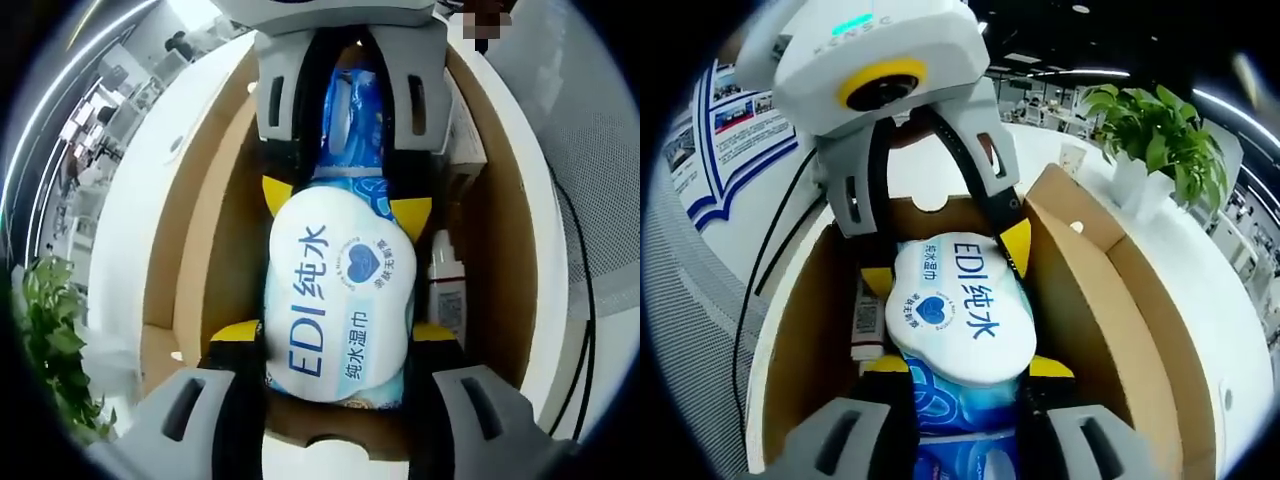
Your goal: Operate the shoe box by opening the lid, removing the specified soft item, and placing it in the target area until the item is outside and the box remains undamaged.
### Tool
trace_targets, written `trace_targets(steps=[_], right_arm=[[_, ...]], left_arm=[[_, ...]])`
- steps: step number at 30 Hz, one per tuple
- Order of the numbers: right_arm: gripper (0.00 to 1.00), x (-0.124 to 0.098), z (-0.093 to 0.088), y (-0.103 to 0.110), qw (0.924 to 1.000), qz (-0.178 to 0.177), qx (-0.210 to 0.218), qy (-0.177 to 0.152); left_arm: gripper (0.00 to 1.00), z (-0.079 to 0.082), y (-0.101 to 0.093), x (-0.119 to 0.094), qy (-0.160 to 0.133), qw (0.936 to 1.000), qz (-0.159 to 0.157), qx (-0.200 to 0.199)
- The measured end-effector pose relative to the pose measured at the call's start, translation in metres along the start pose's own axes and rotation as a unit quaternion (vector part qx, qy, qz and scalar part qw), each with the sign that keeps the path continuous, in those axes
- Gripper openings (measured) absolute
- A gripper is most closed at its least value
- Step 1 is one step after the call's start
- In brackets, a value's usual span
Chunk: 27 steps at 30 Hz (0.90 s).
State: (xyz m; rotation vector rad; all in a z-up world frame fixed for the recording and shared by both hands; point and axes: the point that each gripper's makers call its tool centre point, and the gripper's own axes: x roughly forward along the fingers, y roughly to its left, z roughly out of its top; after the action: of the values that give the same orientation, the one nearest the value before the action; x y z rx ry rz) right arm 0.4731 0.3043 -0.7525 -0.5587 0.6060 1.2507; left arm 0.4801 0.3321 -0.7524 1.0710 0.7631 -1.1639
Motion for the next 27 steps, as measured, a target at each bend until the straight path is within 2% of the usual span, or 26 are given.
trace_targets(steps=[18,27], right_arm=[[0.31,-0.031,0.027,0.006,0.9998,-0.007,-0.017,-0.010],[0.31,-0.054,0.039,0.010,0.9997,-0.006,-0.018,-0.012]], left_arm=[[0.51,0.015,0.001,-0.038,-0.006,0.9998,0.019,0.002],[0.51,0.031,-0.001,-0.060,-0.010,0.9998,0.019,-0.001]])
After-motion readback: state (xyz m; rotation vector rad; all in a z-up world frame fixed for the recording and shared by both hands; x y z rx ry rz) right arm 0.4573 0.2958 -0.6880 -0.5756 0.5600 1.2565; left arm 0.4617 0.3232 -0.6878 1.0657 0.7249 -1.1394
